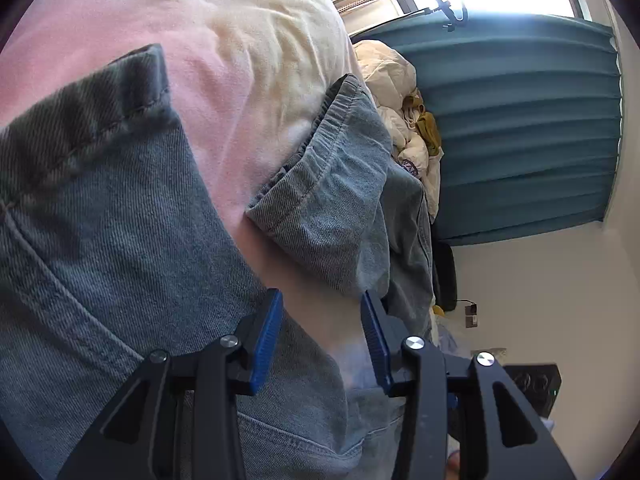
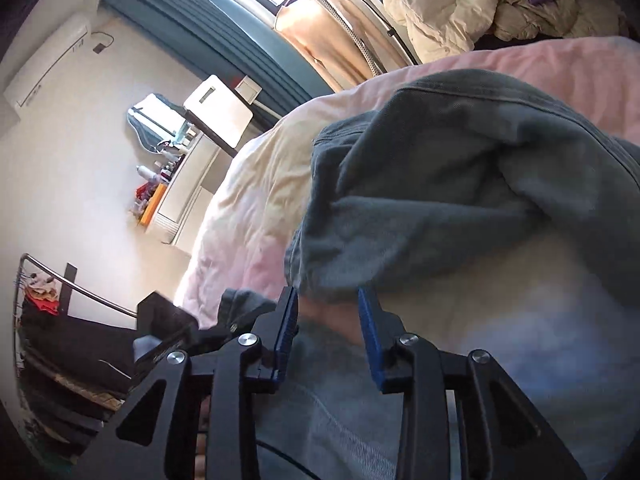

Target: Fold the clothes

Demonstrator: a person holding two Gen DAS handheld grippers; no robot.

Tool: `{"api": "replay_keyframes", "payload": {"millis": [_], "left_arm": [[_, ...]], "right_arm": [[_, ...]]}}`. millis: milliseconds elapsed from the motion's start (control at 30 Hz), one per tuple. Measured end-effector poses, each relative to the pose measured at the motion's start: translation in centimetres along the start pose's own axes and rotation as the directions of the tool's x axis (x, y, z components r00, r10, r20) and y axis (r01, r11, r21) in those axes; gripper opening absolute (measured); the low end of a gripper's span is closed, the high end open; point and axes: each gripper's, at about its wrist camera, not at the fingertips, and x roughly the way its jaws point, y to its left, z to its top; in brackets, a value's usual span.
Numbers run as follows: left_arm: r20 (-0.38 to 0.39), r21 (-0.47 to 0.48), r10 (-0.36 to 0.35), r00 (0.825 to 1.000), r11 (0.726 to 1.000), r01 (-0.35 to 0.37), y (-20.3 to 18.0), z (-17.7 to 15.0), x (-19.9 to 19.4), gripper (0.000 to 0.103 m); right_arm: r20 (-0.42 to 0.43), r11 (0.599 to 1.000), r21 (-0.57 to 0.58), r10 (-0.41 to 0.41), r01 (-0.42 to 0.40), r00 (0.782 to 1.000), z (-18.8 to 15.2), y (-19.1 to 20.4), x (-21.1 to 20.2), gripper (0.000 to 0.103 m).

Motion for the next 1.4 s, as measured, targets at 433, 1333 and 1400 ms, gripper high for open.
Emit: {"api": "replay_keyframes", "payload": {"millis": [433,1333,1400], "left_arm": [[0.012,-0.117,-0.13,0.991,0.985,0.131,0.5,0.9,2.3,0.042],[0.321,-0.014,-0.178,0.93,0.981,0.192,-4.0,7.3,-8.3,0.001],[0.344,-0.026,-0.216,0.914,0.971,0.24,-3.8,7.6,-9.7,0.001]], "right_arm": [[0.164,0.983,0.185,-0.034,0.003,0.986,-5.7,-6.9,-8.1,0.039],[0.216,0.965,0.262,-0.069,0.01,0.974,-4.4,-10.6,-5.8,0.041],[0.227,0.964,0.267,-0.077,0.014,0.971,-4.3,-10.7,-6.2,0.041]]}}
